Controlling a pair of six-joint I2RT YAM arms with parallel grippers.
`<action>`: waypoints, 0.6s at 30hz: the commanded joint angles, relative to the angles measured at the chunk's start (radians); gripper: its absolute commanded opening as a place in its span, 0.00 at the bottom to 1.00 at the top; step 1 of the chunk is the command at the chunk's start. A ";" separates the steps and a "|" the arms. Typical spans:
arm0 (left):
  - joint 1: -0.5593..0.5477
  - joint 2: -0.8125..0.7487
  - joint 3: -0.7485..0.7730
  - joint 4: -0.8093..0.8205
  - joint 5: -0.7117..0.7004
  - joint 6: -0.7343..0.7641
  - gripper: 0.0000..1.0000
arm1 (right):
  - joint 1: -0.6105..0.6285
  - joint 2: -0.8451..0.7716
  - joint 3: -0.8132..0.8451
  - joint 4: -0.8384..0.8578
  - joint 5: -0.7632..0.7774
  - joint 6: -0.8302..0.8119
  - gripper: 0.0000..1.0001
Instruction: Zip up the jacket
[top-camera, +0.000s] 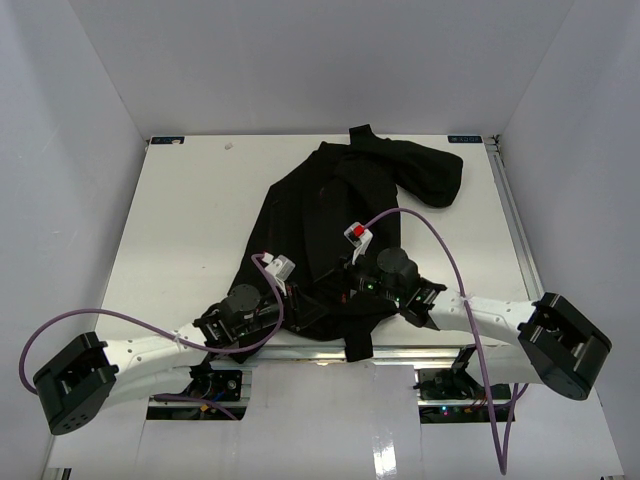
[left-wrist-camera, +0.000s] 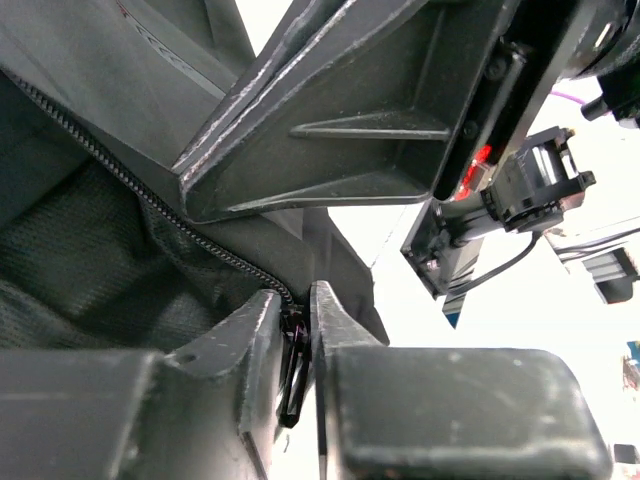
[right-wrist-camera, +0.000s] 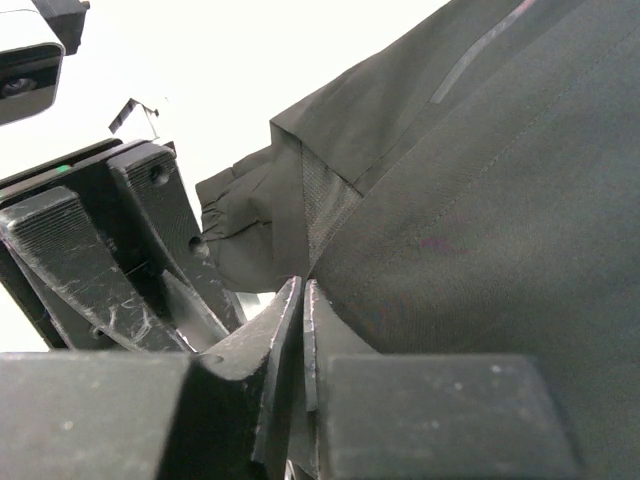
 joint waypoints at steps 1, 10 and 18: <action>0.002 -0.020 -0.008 0.025 0.028 0.014 0.20 | 0.003 0.001 -0.018 0.065 0.003 0.004 0.21; 0.002 -0.031 -0.011 0.047 0.058 0.067 0.00 | 0.003 -0.035 -0.075 0.063 0.023 0.008 0.55; 0.002 -0.035 -0.030 0.106 0.068 0.113 0.00 | 0.003 -0.047 -0.099 0.096 -0.021 0.014 0.58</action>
